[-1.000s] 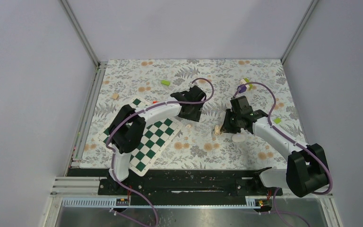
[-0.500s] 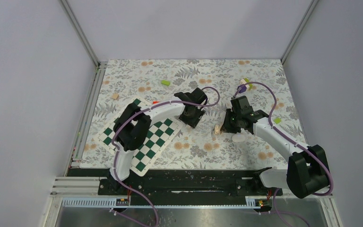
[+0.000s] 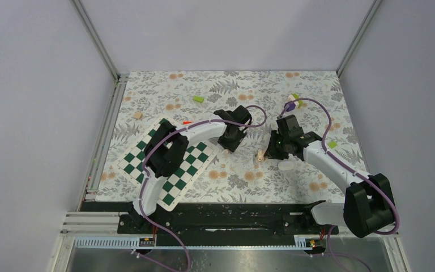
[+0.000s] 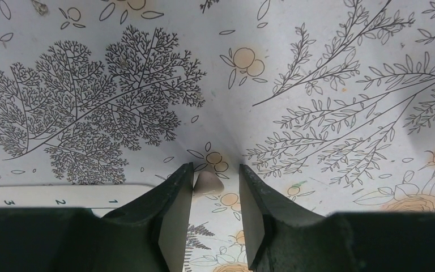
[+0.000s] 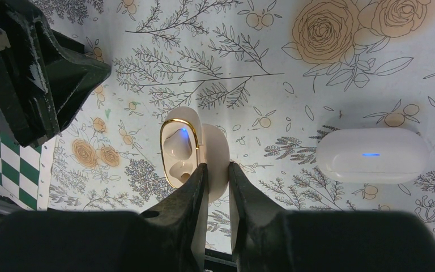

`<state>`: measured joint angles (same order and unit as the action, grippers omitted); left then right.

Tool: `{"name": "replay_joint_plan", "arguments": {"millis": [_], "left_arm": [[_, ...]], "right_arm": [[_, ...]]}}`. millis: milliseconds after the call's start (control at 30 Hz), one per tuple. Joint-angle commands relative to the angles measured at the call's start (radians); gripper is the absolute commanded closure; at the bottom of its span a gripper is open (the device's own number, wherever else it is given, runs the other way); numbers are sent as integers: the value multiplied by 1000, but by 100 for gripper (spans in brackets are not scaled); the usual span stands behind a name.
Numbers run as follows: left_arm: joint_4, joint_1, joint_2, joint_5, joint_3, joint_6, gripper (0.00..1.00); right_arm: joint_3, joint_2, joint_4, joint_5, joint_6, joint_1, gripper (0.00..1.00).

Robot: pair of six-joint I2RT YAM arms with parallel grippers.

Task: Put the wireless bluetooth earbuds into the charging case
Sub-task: Pick up the right earbud from the corner of the board.

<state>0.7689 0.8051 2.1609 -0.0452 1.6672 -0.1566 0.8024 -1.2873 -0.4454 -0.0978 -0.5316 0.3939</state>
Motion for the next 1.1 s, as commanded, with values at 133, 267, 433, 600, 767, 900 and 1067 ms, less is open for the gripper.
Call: {"name": "replay_joint_plan", "arguments": {"millis": [133,267,433,600,767,900,1067], "left_arm": [[30,-6,-21,-30,12,20,61],[35,-7,-34,-21,-10,33,62],[38,-7,-38,-21,-24,35,67],[42,-6,-42,-39,-25,36,65],[44,-7,-44,-38,-32,37,64],[42,-7,-43,-27,-36,35,71],[42,-7,-46,-30,-33,31,85]], "right_arm": [[24,14,-12,-6,2,2,100],[27,11,-13,-9,3,2,100],[33,5,-13,-13,2,3,100],[38,0,-13,-19,3,2,100],[38,-4,-14,-22,3,3,100],[40,-5,-14,-23,1,2,100],[38,-6,-15,-24,1,2,100]]}}
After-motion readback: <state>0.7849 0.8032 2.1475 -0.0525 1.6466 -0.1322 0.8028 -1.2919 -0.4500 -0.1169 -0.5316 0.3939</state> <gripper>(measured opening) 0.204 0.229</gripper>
